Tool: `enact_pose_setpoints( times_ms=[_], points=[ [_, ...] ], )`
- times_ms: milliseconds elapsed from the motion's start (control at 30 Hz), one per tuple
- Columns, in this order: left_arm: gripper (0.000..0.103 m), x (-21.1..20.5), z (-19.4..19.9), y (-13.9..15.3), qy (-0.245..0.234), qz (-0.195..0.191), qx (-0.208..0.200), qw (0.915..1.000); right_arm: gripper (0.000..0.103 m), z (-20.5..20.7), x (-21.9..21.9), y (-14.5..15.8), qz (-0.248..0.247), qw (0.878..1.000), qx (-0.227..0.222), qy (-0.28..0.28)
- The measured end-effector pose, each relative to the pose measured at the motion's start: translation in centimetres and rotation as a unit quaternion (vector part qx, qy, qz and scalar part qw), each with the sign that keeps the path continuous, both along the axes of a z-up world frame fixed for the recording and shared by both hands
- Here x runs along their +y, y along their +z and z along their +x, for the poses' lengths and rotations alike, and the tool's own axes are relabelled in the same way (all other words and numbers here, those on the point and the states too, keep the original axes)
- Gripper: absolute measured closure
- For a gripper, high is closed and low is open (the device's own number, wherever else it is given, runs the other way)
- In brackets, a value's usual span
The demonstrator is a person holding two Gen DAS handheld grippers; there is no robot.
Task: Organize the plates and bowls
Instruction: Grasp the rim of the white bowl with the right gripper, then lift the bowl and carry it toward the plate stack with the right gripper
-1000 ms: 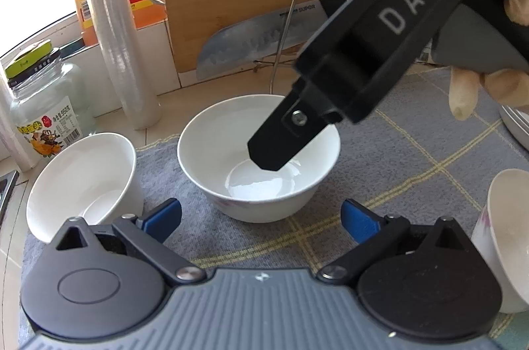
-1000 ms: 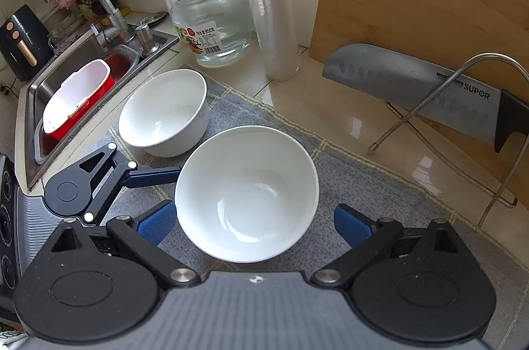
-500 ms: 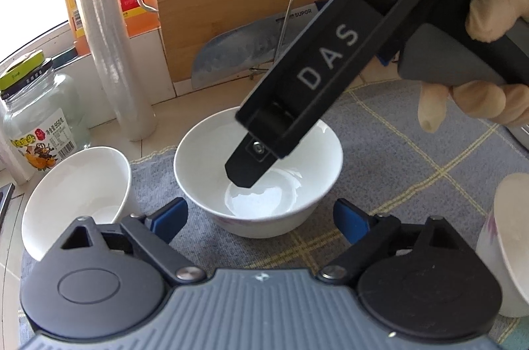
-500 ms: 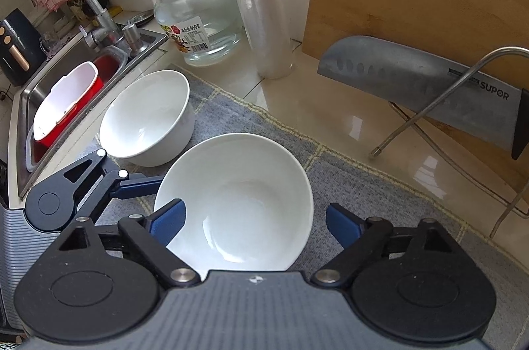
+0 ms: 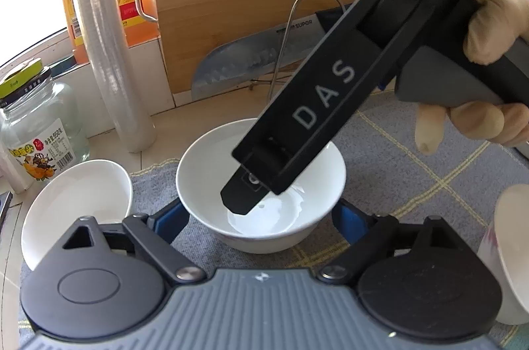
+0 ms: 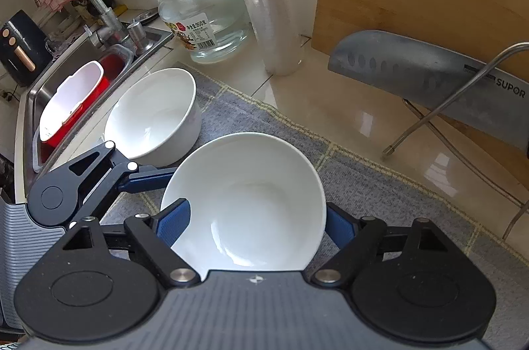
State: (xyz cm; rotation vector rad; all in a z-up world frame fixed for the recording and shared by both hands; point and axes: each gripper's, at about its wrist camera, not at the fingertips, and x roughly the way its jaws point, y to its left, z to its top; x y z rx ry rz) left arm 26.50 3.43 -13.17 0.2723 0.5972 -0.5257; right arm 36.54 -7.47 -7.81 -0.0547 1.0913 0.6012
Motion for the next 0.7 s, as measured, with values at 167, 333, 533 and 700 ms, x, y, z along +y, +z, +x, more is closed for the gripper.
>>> enact_pose_setpoints(
  times_ms=[167, 333, 533, 700],
  points=[
    [0.012, 0.0, 0.0, 0.0, 0.001, -0.003, 0.001, 1.0, 0.013, 0.1, 0.2, 0.1, 0.0, 1.0, 0.003, 0.001],
    [0.012, -0.1, -0.1, 0.1, -0.001, -0.001, 0.001, 1.0, 0.013, 0.1, 0.0, 0.2, 0.005, 1.0, 0.007, -0.003],
    [0.012, 0.1, -0.5, 0.3, -0.003, -0.008, -0.002, 1.0, 0.013, -0.4, 0.2, 0.7, -0.002, 1.0, 0.0, -0.001],
    [0.012, 0.1, -1.1, 0.9, -0.002, -0.007, -0.002, 1.0, 0.013, -1.0, 0.0, 1.5, 0.005, 1.0, -0.004, -0.001]
  ],
)
